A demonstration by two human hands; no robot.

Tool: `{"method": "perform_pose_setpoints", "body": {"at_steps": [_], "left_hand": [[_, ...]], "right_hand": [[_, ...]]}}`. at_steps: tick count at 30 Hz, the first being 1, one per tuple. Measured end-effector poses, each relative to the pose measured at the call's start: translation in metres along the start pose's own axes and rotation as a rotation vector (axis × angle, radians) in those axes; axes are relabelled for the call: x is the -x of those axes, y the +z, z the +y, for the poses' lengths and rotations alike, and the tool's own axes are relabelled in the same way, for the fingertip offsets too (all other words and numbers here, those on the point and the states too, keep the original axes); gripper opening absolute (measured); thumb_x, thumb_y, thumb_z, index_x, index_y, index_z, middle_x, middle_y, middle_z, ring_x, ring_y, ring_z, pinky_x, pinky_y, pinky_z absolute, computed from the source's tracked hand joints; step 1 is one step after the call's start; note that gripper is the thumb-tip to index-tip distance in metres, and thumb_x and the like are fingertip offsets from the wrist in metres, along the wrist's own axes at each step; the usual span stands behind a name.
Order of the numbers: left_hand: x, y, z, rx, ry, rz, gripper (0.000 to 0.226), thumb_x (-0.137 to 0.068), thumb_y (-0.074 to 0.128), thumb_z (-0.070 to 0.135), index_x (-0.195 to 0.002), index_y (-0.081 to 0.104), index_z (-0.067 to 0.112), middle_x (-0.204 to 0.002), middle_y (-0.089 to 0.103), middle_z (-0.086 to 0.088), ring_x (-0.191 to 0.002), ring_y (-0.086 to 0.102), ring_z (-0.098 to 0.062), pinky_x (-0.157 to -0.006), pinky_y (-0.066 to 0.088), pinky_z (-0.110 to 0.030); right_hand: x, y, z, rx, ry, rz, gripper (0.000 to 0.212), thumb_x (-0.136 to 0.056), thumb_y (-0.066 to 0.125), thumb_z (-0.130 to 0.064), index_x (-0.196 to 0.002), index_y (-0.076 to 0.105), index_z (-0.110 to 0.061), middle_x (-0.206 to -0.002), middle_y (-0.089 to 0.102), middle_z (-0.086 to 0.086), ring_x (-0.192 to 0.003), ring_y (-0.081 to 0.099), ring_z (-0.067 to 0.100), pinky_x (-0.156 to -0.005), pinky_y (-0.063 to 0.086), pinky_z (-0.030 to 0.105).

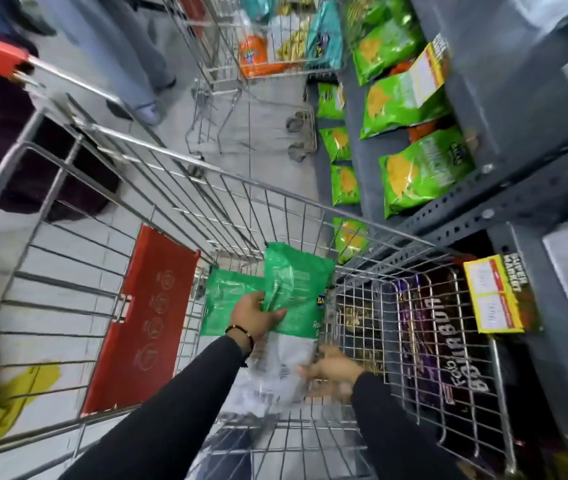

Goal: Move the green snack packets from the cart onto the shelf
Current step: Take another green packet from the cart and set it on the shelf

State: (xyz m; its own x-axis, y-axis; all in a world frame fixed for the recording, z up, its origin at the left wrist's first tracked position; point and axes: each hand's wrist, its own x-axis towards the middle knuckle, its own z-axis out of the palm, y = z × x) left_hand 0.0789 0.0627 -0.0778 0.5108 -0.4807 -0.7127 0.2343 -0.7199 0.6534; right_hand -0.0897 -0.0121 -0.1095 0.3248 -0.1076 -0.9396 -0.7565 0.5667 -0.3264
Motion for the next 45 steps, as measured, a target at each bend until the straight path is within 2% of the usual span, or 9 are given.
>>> {"method": "perform_pose_setpoints", "body": {"at_steps": [11,17,24,26,29,33,37,40,45], "left_hand": [[0.187,-0.037,0.106,0.042,0.718,-0.119,0.018,-0.075,0.068,0.003,-0.065,0.060,0.016,-0.035,0.058,0.016,-0.035,0.048,0.008,-0.041,0.038,-0.005],[0.307,0.013,0.102,0.025,0.894,-0.356,0.025,-0.053,0.082,0.031,-0.074,0.074,0.020,-0.074,0.073,-0.005,-0.080,0.062,-0.021,-0.082,0.053,-0.042],[0.416,0.155,0.069,-0.199,1.045,-0.756,0.018,-0.064,0.075,0.007,-0.061,0.065,0.021,-0.051,0.069,0.017,-0.055,0.059,0.007,-0.056,0.049,-0.008],[0.446,0.202,0.058,-0.284,1.081,-0.847,0.021,-0.067,0.073,-0.001,-0.064,0.065,0.018,-0.053,0.070,0.014,-0.056,0.060,0.006,-0.057,0.052,-0.012],[0.485,0.263,0.046,-0.333,1.158,-0.924,0.014,-0.063,0.080,0.014,-0.068,0.068,0.009,-0.071,0.072,-0.008,-0.064,0.059,-0.008,-0.066,0.057,-0.034],[0.539,0.322,0.039,-0.371,1.208,-0.951,0.028,-0.063,0.081,0.018,-0.064,0.062,-0.004,-0.050,0.055,-0.003,-0.040,0.045,0.010,-0.048,0.042,-0.006],[0.538,0.383,0.027,-0.387,1.186,-0.937,0.068,-0.044,0.078,0.054,-0.077,0.061,-0.003,-0.084,0.070,-0.022,-0.075,0.066,-0.024,-0.075,0.056,-0.052],[0.549,0.391,0.015,-0.446,1.166,-0.938,0.028,-0.061,0.080,0.024,-0.074,0.057,0.018,-0.091,0.066,-0.015,-0.089,0.063,-0.025,-0.089,0.051,-0.047],[0.546,0.406,0.001,-0.539,1.199,-0.885,0.041,-0.066,0.076,0.035,-0.075,0.055,0.002,-0.078,0.057,-0.009,-0.077,0.062,-0.028,-0.075,0.053,-0.050]], "right_hand": [[0.168,0.018,0.011,-0.185,-0.770,0.191,0.066,-0.064,0.071,0.015,-0.116,0.043,-0.017,-0.095,0.065,-0.001,-0.071,0.067,0.005,-0.057,0.059,0.031],[0.291,0.008,0.126,-0.325,-1.080,0.465,0.079,-0.039,0.086,-0.007,-0.106,0.047,-0.020,-0.098,0.070,-0.002,-0.085,0.067,0.006,-0.066,0.056,0.021],[0.399,-0.002,0.317,-0.527,-1.108,0.941,0.070,-0.037,0.091,-0.002,-0.092,0.048,-0.013,-0.080,0.066,0.002,-0.061,0.062,0.001,-0.053,0.051,0.015],[0.417,-0.009,0.368,-0.573,-1.075,1.114,0.077,-0.025,0.094,-0.018,-0.089,0.050,-0.014,-0.076,0.071,0.003,-0.069,0.064,0.010,-0.058,0.054,0.022],[0.445,-0.020,0.423,-0.627,-1.048,1.314,0.057,-0.047,0.082,0.014,-0.084,0.047,-0.009,-0.076,0.066,0.004,-0.069,0.063,0.007,-0.063,0.052,0.022],[0.477,-0.034,0.467,-0.679,-1.077,1.492,0.054,-0.052,0.076,0.019,-0.081,0.045,-0.015,-0.082,0.062,0.005,-0.063,0.061,-0.007,-0.058,0.049,0.008],[0.480,-0.054,0.494,-0.704,-1.031,1.599,0.055,-0.055,0.078,0.015,-0.077,0.041,-0.019,-0.081,0.059,0.001,-0.069,0.059,0.007,-0.056,0.048,0.009],[0.471,-0.061,0.507,-0.721,-1.006,1.640,0.055,-0.056,0.077,0.015,-0.077,0.041,-0.021,-0.081,0.060,0.001,-0.074,0.056,0.017,-0.057,0.049,0.011],[0.463,-0.056,0.511,-0.774,-1.011,1.678,0.060,-0.059,0.078,0.009,-0.092,0.040,-0.022,-0.092,0.057,-0.004,-0.081,0.058,0.010,-0.066,0.052,0.018]]}}
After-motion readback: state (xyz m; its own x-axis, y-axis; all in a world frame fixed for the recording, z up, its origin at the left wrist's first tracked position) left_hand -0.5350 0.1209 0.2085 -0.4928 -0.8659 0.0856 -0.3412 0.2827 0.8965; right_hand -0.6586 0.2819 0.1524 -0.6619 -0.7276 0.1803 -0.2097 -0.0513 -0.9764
